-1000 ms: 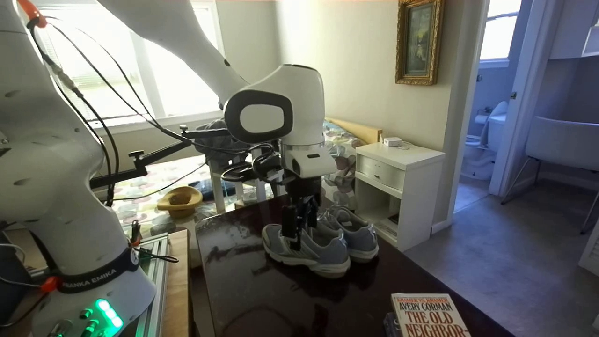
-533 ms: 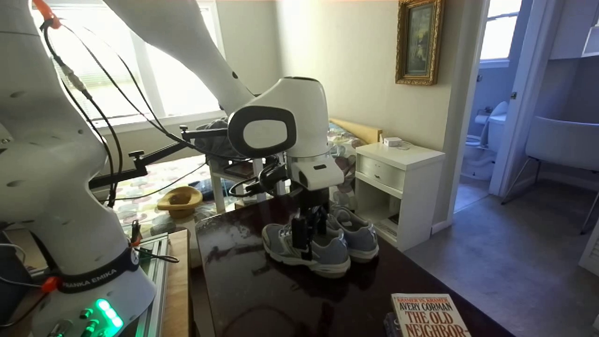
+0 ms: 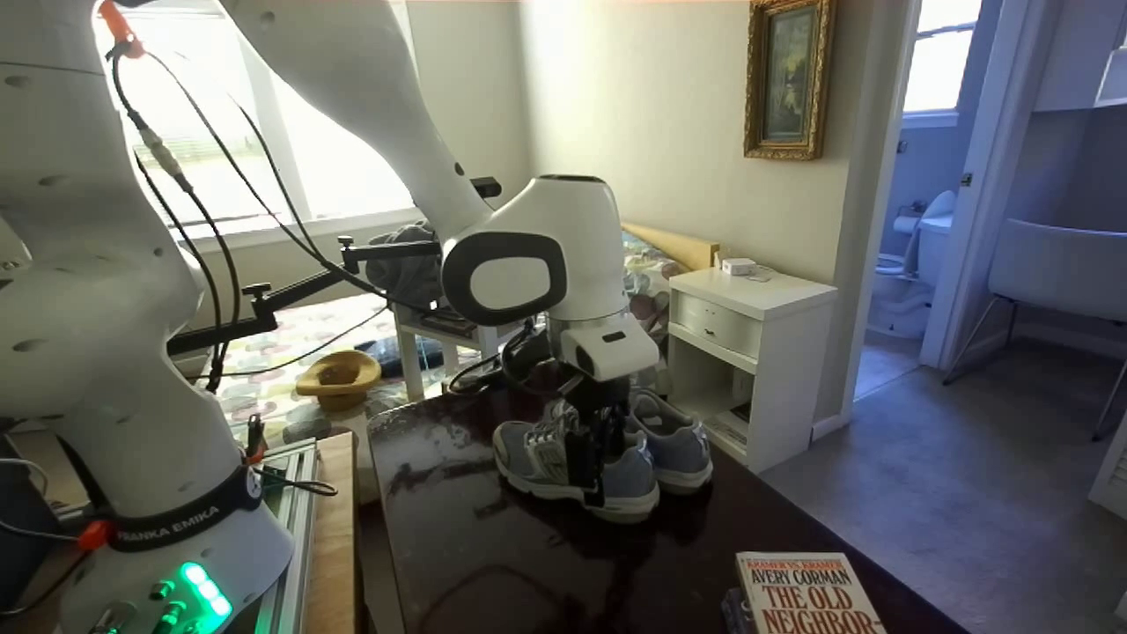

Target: Move the books to the right, then turn the shoes to the left

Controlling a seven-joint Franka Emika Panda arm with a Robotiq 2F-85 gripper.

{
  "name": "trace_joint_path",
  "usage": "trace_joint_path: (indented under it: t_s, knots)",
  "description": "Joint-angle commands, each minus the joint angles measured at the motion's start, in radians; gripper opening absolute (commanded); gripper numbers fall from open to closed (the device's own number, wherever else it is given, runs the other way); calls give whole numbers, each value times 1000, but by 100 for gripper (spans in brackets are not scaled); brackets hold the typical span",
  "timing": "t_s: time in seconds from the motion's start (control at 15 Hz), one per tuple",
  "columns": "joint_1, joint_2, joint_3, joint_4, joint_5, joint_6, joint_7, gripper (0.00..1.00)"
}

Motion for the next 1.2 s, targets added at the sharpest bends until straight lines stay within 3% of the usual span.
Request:
trace_joint_path:
  t_s: [0.0, 0.33, 0.4, 0.47, 0.6, 1.13]
  knots:
    - [1, 51, 11, 28, 53, 34, -61, 100]
    - [12, 93, 27, 60, 131, -17, -134, 100]
    - [14, 102, 27, 67, 137, -23, -141, 96]
    - [20, 112, 21, 73, 127, -24, -134, 72]
    - [25, 124, 18, 81, 126, -20, -135, 66]
    - [10, 122, 23, 103, 206, -83, -151, 8]
